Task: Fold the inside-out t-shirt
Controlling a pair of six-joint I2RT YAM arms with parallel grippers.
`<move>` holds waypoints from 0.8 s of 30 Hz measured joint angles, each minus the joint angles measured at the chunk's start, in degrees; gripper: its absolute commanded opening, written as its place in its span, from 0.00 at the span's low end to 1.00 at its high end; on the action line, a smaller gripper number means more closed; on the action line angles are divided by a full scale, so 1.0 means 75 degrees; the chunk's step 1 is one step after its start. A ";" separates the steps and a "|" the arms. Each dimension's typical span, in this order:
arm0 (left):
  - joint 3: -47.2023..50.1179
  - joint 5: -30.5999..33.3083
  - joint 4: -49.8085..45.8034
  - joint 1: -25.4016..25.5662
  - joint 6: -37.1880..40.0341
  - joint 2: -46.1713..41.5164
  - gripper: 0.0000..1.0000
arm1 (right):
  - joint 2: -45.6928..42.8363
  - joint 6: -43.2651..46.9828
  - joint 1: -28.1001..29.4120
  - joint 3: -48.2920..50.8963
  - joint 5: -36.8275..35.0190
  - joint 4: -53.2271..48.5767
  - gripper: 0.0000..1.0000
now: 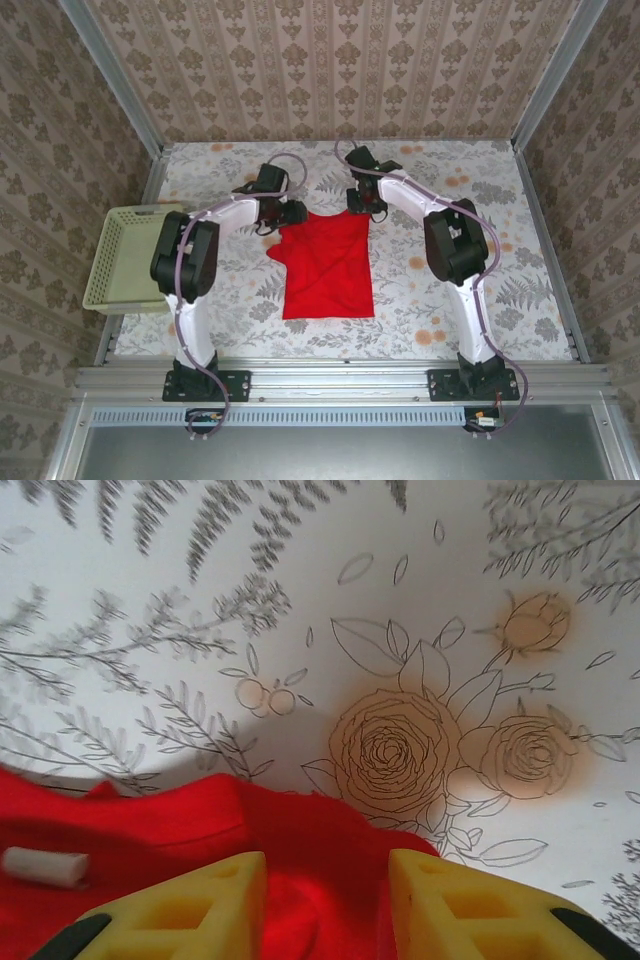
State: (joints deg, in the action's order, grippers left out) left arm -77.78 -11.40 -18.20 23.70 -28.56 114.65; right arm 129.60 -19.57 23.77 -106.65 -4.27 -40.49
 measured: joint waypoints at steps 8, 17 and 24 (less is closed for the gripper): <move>-0.0245 0.0157 -0.0297 0.0073 0.0082 0.0277 0.05 | 0.0259 0.0050 0.0000 -0.0099 -0.0032 -0.0140 0.12; 0.0822 0.0108 0.0542 -0.0181 -0.0041 -0.1169 0.03 | -0.0201 0.0032 -0.0003 -0.0128 -0.0029 -0.0154 0.09; 0.1466 -0.0551 0.1731 -0.0828 -0.0388 -0.1588 0.10 | -0.0877 -0.0166 -0.0166 -0.0114 0.0437 0.0029 0.11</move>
State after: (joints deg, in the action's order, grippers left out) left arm -66.78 -15.53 -5.21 17.50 -31.46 102.74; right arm 123.02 -20.82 22.52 -107.50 -0.99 -40.27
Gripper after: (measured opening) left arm 0.079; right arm 0.110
